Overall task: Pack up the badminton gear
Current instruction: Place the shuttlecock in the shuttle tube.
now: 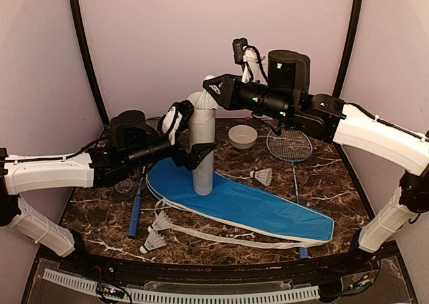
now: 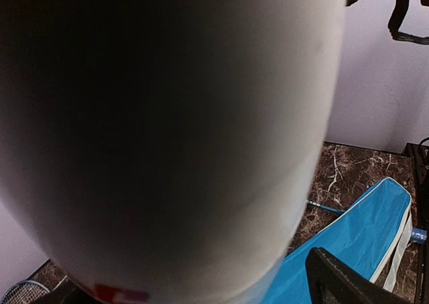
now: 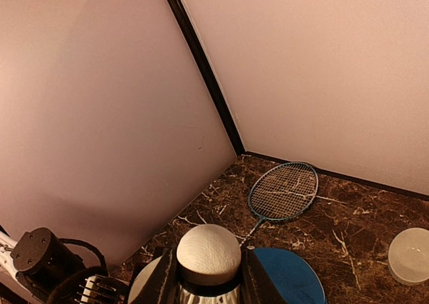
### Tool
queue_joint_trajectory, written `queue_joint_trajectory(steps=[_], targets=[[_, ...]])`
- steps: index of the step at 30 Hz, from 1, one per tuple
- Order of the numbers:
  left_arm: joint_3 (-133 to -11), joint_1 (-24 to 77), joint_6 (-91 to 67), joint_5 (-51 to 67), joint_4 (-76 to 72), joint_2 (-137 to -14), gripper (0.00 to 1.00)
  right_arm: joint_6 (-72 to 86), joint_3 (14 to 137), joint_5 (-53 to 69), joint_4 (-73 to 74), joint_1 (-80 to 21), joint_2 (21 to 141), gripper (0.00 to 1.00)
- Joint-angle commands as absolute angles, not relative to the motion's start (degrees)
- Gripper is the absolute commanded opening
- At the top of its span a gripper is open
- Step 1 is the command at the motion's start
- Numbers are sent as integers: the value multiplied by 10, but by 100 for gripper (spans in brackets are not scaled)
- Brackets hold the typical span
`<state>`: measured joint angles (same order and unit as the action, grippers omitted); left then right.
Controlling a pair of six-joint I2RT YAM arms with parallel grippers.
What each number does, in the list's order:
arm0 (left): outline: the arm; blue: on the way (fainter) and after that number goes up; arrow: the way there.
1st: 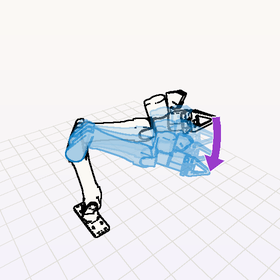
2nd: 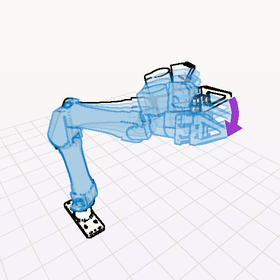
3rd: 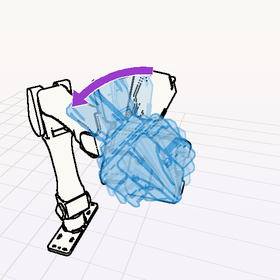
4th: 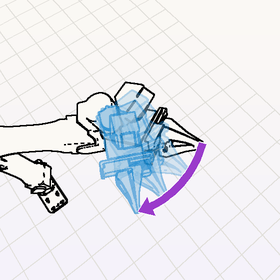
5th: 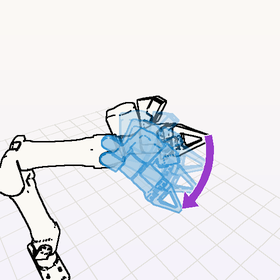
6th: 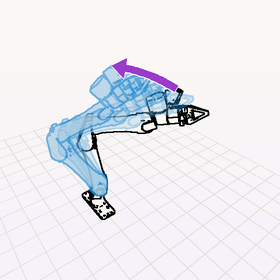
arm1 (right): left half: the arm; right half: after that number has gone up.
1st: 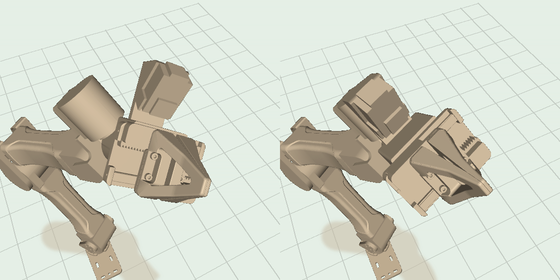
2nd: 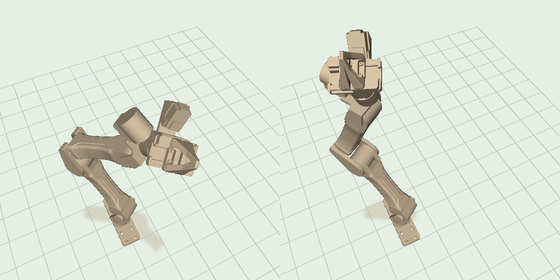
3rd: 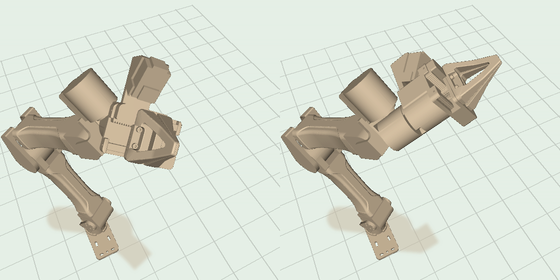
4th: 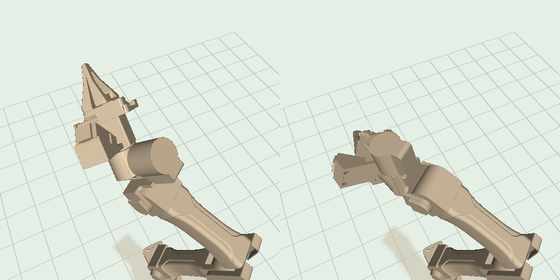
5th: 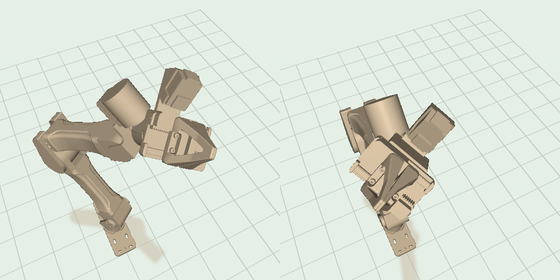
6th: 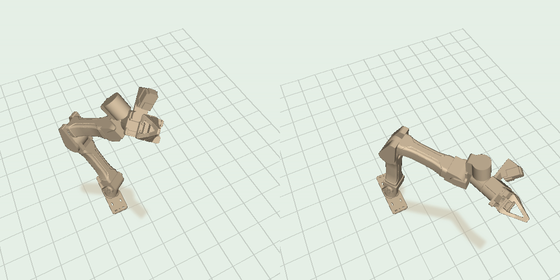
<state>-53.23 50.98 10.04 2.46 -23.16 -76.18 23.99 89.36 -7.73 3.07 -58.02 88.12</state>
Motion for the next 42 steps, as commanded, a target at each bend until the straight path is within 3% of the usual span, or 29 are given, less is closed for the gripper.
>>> queue_joint_trajectory(steps=[1, 21, 30, 42], targets=[[-507, 505, 102, 5, -305, -773, 99, 236, 905, -77, 43, -578, 888, 18], [-474, 501, 146, -58, -452, -844, 99, 245, 926, -58, 34, -580, 884, 18], [-462, 501, 158, -47, -472, -846, 84, 226, 942, -55, 11, -583, 891, 19], [-464, 501, 155, -25, -457, -846, 77, 191, 960, -53, -23, -586, 909, 19]])
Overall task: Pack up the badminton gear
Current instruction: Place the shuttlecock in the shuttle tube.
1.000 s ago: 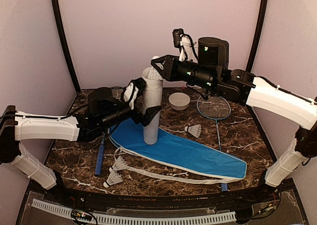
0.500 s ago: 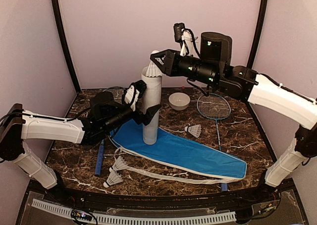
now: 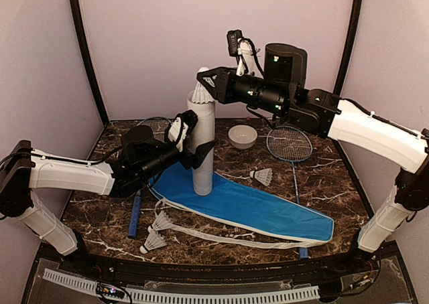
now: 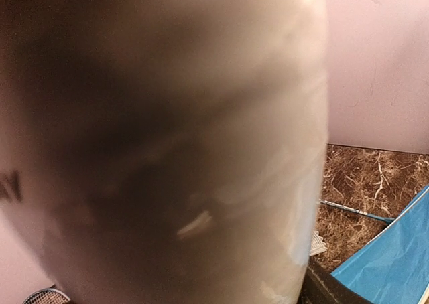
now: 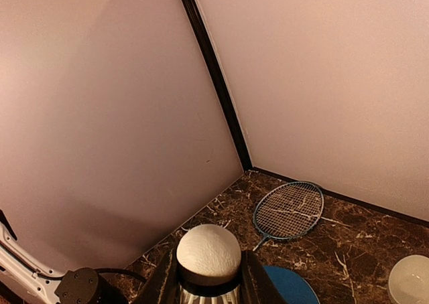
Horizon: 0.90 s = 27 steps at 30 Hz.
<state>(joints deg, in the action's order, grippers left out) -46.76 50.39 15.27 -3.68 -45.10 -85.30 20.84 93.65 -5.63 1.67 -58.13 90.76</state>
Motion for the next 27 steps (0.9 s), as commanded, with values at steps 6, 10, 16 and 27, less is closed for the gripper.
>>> queue_joint_trajectory(steps=[6, 10, 16, 27], targets=[[-469, 501, 155, -16, -450, -846, 75, 183, 977, -46, -32, -586, 932, 19], [-469, 501, 155, -18, -448, -845, 75, 179, 974, -41, -41, -586, 939, 19], [-467, 501, 150, -23, -446, -842, 74, 184, 942, -45, -59, -586, 929, 18], [-471, 501, 143, -26, -444, -846, 74, 183, 876, -51, -80, -586, 886, 18]])
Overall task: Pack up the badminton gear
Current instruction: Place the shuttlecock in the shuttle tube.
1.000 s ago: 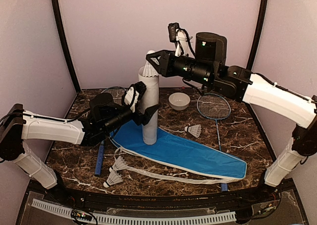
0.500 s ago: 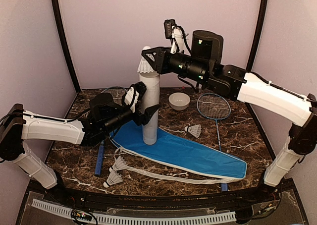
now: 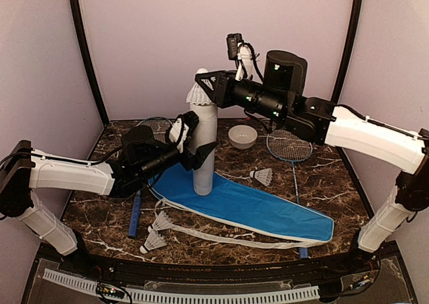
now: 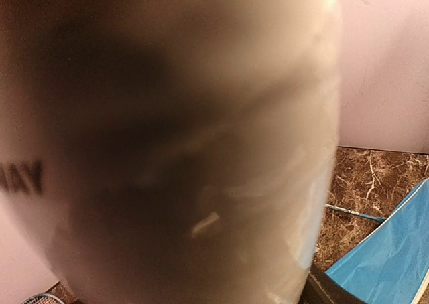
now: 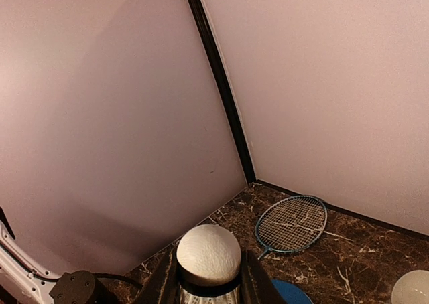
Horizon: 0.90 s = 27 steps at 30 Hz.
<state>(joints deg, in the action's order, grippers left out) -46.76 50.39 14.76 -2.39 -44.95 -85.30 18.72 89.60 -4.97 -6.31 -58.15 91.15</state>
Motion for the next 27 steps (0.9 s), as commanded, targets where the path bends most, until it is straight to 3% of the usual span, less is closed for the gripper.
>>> queue_joint_trajectory(steps=[1, 27], targets=[[-473, 501, 142, -26, -443, -846, 74, 181, 871, -51, -83, -586, 883, 18], [-478, 501, 141, -20, -442, -849, 72, 129, 845, -93, -93, -586, 855, 17]])
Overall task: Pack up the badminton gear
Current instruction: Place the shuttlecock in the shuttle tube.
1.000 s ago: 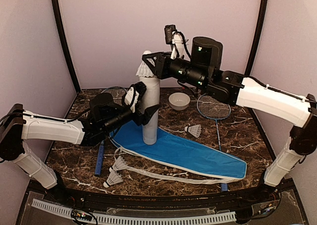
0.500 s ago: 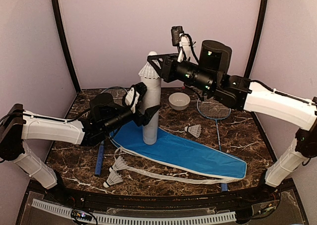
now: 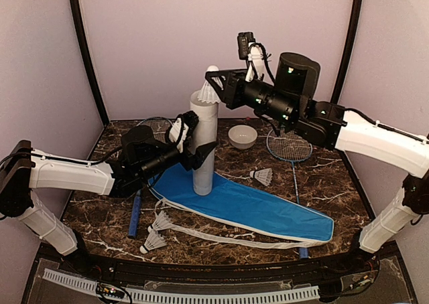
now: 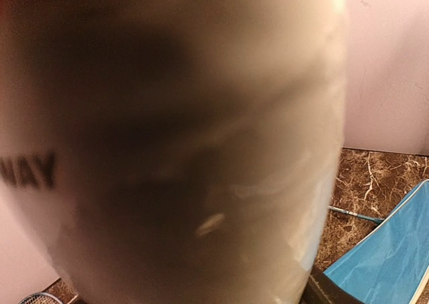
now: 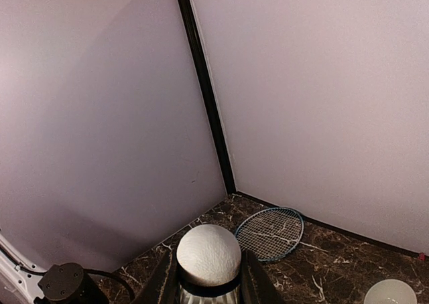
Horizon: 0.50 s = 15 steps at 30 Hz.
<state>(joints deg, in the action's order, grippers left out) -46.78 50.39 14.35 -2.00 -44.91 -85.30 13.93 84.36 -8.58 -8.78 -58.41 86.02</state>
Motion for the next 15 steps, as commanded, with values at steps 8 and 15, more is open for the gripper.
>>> queue_joint_trajectory(steps=[8, 15], targets=[[-488, 501, 145, -15, -426, -855, 72, 102, 881, -102, -66, -595, 894, 17], [-493, 501, 148, -8, -415, -858, 72, 92, 902, -106, -62, -603, 924, 17]])
